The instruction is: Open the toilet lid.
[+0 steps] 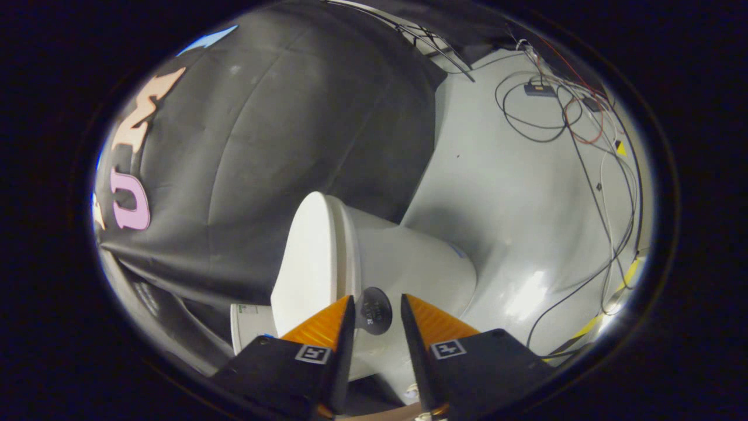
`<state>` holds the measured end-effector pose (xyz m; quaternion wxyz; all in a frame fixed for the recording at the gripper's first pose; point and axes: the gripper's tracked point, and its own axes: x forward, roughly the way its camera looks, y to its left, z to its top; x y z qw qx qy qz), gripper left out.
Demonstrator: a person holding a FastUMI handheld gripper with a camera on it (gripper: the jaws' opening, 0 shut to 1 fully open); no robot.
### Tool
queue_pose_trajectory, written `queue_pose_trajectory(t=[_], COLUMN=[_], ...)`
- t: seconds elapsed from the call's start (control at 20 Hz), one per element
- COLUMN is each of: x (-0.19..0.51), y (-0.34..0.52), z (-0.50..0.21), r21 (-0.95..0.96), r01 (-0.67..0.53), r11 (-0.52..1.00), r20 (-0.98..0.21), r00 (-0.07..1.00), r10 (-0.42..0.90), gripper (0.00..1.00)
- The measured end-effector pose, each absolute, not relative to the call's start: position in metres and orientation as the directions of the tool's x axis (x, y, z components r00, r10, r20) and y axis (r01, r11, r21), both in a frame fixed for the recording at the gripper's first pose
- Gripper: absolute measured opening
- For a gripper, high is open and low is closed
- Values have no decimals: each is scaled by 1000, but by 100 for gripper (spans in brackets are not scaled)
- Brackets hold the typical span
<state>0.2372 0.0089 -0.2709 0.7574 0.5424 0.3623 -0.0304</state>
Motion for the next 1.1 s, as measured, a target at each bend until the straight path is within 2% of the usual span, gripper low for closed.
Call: queue_pose_trajectory(t=[0.1,0.25,0.35,0.5,0.7,0.85,1.1], x=[238,238,239,239,235,233,221], y=[9,10,9,7,3,-2,-2], z=[-269,-258,-256,-256,-250,-243,-240], r21=[811,847,860,833,757,719,591], r01=[464,492,479,492,487,487,430], r11=[356,200,175,253,435,496,683], r20=[-574,-531,-509,-552,-624,-651,-687], r00=[746,764,786,774,737,722,712], r10=[337,368,350,311,261,234,147], gripper=[26,12,1,0,0,0,0])
